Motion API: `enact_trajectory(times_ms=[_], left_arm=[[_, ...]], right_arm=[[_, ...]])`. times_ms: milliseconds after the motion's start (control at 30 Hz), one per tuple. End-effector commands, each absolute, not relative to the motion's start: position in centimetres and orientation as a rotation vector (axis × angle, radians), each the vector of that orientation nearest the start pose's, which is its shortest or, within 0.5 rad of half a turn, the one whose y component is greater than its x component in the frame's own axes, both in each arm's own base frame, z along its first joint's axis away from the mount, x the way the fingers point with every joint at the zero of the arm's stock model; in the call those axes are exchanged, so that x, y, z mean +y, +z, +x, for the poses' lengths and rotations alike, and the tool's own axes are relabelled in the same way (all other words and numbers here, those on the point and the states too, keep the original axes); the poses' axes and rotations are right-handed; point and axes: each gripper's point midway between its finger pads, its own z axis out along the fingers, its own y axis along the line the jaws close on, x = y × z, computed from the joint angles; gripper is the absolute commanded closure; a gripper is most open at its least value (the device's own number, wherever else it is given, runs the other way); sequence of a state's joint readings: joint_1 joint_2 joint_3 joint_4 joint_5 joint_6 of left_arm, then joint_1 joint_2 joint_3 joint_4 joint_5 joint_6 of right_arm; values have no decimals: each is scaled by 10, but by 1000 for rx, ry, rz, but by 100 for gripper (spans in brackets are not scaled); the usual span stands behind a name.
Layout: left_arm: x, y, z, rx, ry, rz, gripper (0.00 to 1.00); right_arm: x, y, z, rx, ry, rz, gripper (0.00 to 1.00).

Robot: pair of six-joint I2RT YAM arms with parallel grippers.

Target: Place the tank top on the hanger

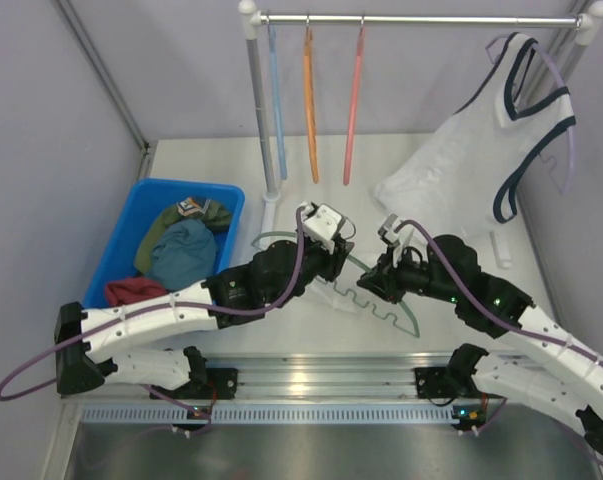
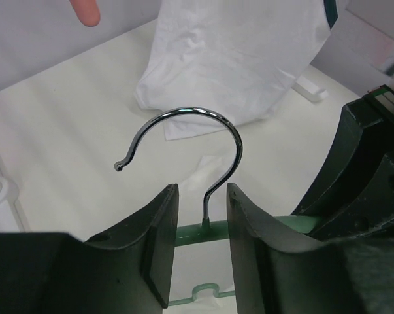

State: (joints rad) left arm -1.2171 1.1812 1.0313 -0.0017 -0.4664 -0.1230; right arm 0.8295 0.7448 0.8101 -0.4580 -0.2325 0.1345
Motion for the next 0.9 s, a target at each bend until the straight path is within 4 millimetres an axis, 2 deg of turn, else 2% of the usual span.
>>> enact_trajectory(times_ms=[0,133,400,533,567,733,800,867], left_arm=[[-346,340,209,1583,-645,505,58],[-344,342,210,1587,-638,497,52],[-337,355,208,1571,-647,473,51],[-330,377,208,1532,-662,447,50],[-329,375,206,1543,-654,465,50],[-320,408,202,1491,-677,448,50],[-317,416,202,1482,-676,446,50],[-314,428,201,1464,-680,439,50]], right_arm=[[236,263,161,1775,853,-768,100],[232,262,161,1784,843,-744,100],[214,267,160,1793,804,-660,100],[205,271,162,1799,777,-605,100],[203,272,163,1800,770,-596,100],[189,280,165,1816,724,-528,100],[184,288,167,1817,697,-503,100],[178,288,170,1846,660,-481,100]])
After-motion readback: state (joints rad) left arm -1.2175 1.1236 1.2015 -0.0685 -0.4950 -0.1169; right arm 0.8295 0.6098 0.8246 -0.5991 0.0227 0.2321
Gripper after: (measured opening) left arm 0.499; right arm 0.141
